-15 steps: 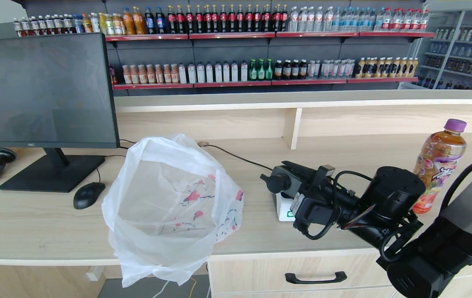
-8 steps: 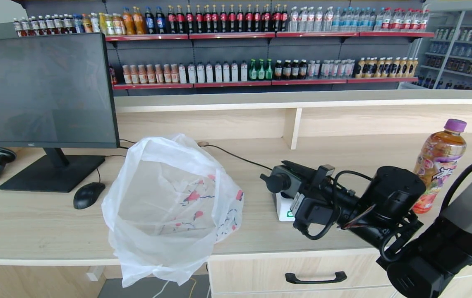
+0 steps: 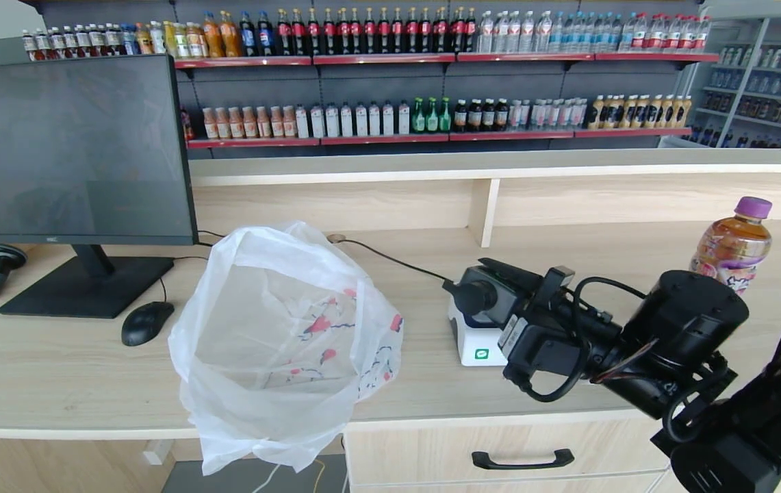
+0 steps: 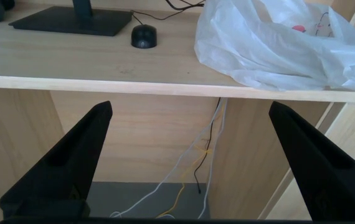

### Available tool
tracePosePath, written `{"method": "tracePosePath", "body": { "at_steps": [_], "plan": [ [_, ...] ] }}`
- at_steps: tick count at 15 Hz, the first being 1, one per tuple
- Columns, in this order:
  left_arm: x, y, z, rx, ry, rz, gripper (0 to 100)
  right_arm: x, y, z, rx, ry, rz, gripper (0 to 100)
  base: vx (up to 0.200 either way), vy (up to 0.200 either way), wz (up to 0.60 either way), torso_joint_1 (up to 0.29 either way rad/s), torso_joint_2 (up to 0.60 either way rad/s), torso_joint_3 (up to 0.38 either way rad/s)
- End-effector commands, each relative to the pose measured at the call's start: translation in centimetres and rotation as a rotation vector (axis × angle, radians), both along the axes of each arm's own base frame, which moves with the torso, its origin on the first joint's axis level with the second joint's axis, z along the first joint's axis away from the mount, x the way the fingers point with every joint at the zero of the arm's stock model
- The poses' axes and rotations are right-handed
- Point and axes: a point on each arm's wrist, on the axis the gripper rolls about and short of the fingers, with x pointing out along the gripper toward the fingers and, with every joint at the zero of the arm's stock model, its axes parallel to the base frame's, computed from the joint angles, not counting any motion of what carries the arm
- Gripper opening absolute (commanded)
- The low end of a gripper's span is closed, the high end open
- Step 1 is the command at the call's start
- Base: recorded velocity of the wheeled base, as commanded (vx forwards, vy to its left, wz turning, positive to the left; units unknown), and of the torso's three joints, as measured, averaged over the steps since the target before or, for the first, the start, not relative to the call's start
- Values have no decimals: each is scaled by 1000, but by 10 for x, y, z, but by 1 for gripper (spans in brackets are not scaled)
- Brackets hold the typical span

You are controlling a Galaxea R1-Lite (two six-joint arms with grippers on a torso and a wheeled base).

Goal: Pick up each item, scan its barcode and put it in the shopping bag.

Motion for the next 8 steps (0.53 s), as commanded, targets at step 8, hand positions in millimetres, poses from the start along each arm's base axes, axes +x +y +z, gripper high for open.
{"method": "tracePosePath", "body": {
  "at_steps": [8],
  "plan": [
    [0,0,0,-3,0,1,100,-78,0,70,399,22,-54,0,0,0,0,0,0,0]
  ]
}}
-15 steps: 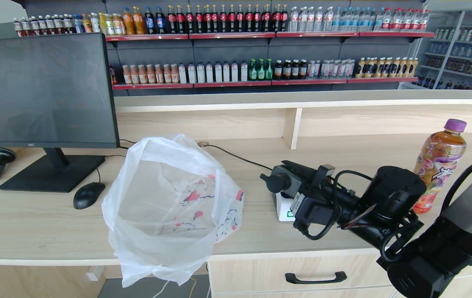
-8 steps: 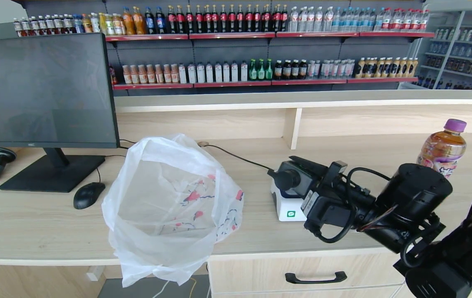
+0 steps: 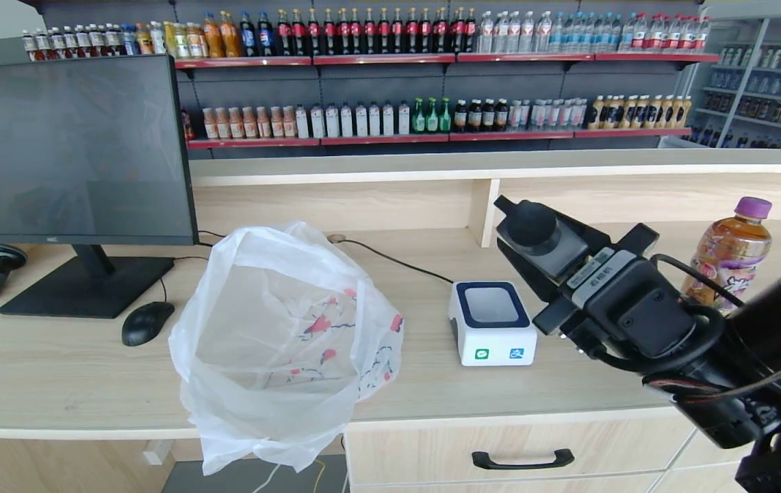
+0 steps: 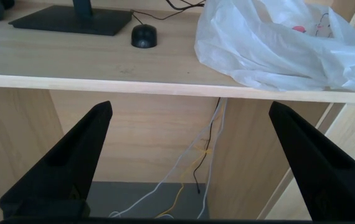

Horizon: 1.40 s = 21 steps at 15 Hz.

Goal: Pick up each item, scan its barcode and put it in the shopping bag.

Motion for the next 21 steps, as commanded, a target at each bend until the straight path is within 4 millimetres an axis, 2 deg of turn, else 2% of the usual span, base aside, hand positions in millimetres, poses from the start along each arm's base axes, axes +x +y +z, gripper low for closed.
{"method": "tracePosePath", "body": {
  "at_steps": [1,2,5,7,9,10,13,17,21],
  "plan": [
    [0,0,0,0,-1,0,100,-23,-6,14,113,13,5,0,0,0,0,0,0,0],
    [0,0,0,-1,-1,0,100,-25,-9,16,149,27,-8,0,0,0,0,0,0,0],
    [0,0,0,-7,-1,2,100,-28,-21,18,451,167,-75,0,0,0,0,0,0,0],
    [0,0,0,-7,-1,2,100,-20,-25,15,590,221,-139,0,0,0,0,0,0,0],
    [0,0,0,-9,-1,2,100,-5,-16,29,730,203,-193,0,0,0,0,0,0,0],
    [0,0,0,-9,-1,2,100,0,-14,30,795,216,-236,0,0,0,0,0,0,0],
    [0,0,0,-9,-1,2,100,2,-14,27,832,229,-272,0,0,0,0,0,0,0],
    [0,0,0,-10,-1,2,100,0,-17,29,841,222,-272,0,-200,0,0,10,4,2],
    [0,0,0,-6,-1,2,100,-7,-22,27,834,228,-275,0,0,50,0,1,-1,2]
  ]
}}
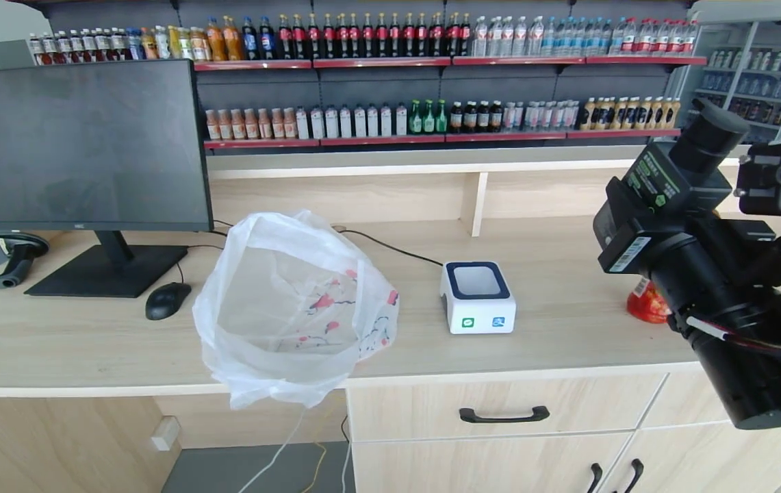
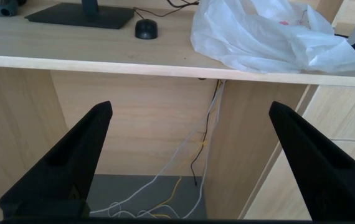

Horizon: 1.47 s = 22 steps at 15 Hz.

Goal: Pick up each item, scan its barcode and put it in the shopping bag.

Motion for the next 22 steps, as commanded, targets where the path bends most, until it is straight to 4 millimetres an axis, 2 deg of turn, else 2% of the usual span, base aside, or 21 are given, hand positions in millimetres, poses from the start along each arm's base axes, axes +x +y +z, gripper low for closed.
{"method": "tracePosePath", "body": {
  "at_steps": [1,10,15,18,20,22],
  "plan": [
    [0,0,0,0,0,0,100,-3,-2,0,0,1,0,0,0,200,0,12,2,2],
    [0,0,0,-3,0,0,100,-3,-3,-1,-2,3,-3,0,0,200,0,7,2,2],
    [0,0,0,2,0,0,100,-7,-6,-1,-2,5,-6,0,0,0,0,0,0,0],
    [0,0,0,2,0,0,100,-13,0,-13,-38,45,33,0,0,0,0,0,0,0],
    [0,0,0,2,0,0,100,-18,-3,-23,-52,80,38,0,0,0,0,0,0,0],
    [0,0,0,2,0,0,100,-19,-3,-24,-54,86,39,0,0,0,0,0,0,0]
  ]
}}
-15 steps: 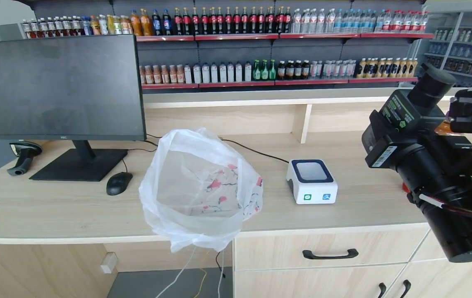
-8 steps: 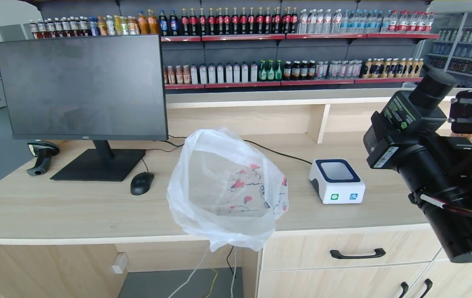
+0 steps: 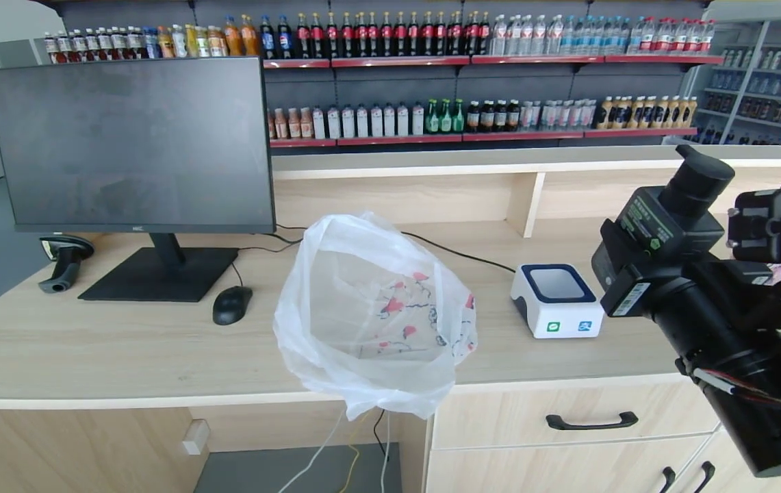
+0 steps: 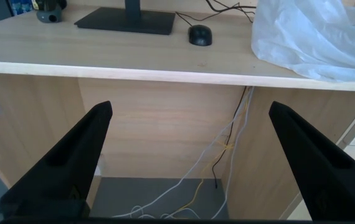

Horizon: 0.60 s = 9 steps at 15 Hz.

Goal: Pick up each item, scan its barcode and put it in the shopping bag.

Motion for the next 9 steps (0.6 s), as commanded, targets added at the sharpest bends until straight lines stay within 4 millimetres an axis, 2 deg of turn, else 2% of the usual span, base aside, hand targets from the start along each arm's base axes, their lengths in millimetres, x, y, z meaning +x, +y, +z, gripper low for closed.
{"method": "tracePosePath", "body": {
  "at_steps": [1,4,6,7,9],
  "plan": [
    [0,0,0,0,0,-1,100,-2,2,-2,-1,6,8,0,0,0,0,0,0,0],
    [0,0,0,0,0,0,100,-18,8,-9,11,40,62,0,0,0,0,0,0,0],
    [0,0,0,0,0,0,100,-26,-8,-23,-32,89,37,0,0,0,0,0,0,0],
    [0,0,0,0,0,0,100,-31,-11,-26,-66,98,44,0,0,0,0,0,0,0],
    [0,0,0,0,0,0,100,-27,-8,-23,-89,88,36,0,0,0,0,0,0,0]
  ]
}}
